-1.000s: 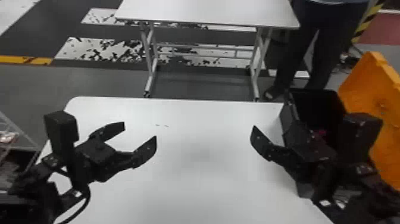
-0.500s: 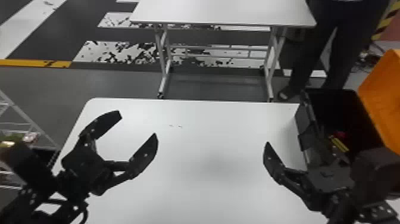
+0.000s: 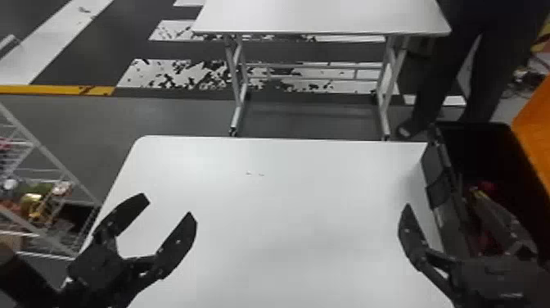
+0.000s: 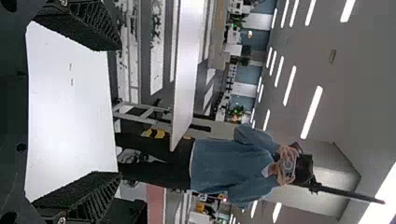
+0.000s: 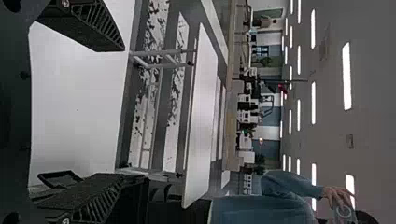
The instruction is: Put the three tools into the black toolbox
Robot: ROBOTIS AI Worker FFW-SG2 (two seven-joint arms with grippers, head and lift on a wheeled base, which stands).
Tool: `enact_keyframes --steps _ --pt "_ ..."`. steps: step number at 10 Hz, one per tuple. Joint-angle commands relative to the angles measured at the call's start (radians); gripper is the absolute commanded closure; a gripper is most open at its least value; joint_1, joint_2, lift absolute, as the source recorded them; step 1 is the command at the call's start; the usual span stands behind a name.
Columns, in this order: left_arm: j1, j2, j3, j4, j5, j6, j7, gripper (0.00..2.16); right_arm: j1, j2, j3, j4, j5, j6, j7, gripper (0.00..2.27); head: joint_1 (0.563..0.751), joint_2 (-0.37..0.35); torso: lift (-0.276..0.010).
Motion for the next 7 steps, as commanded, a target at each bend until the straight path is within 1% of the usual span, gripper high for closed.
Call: enact_keyframes --steps 1,2,3,4,5,7 --pt "0.021 -0.006 -0.016 0.015 0.026 -0.002 0.041 0.04 0.035 0.001 0.002 0.031 -0.001 -0.101 -0.014 0.04 0.695 0.104 -0.051" --pt "0.024 -0.005 -0.039 0.018 0.024 0.001 0.119 0.04 0.056 0.001 0.006 0.047 -0.001 -0.131 -0.020 0.03 0.695 0.110 -0.051" --pt "0.022 0.000 -0.053 0.010 0.018 0.013 0.165 0.04 0.069 0.001 0.008 0.056 -0.003 -0.147 -0.029 0.03 0.695 0.121 -0.051" --pt "0.025 0.003 -0.062 -0.005 0.009 0.056 0.200 0.04 0.082 0.001 0.008 0.058 -0.001 -0.150 -0.037 0.03 0.695 0.133 -0.051" --pt "0.044 0.003 -0.062 -0.006 0.006 0.059 0.200 0.04 0.104 0.001 0.009 0.064 0.000 -0.177 -0.044 0.03 0.695 0.131 -0.051" --pt "0.091 0.008 -0.054 -0.003 0.015 0.044 0.202 0.05 0.153 -0.005 0.008 0.085 0.000 -0.236 -0.055 0.03 0.695 0.125 -0.051"
